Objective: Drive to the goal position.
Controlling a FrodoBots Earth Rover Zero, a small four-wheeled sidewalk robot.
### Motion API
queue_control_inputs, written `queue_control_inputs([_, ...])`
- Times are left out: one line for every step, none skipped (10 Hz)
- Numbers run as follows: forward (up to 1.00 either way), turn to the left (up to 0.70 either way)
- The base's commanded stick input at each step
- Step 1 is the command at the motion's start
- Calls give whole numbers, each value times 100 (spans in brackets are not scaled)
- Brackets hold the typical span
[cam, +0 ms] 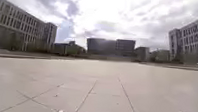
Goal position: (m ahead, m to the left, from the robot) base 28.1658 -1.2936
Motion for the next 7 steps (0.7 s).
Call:
queue_control_inputs([70,0])
queue_control_inputs([70,0])
queue_control_inputs([70,0])
queue_control_inputs([70,0])
queue_control_inputs([70,0])
queue_control_inputs([70,0])
queue_control_inputs([70,0])
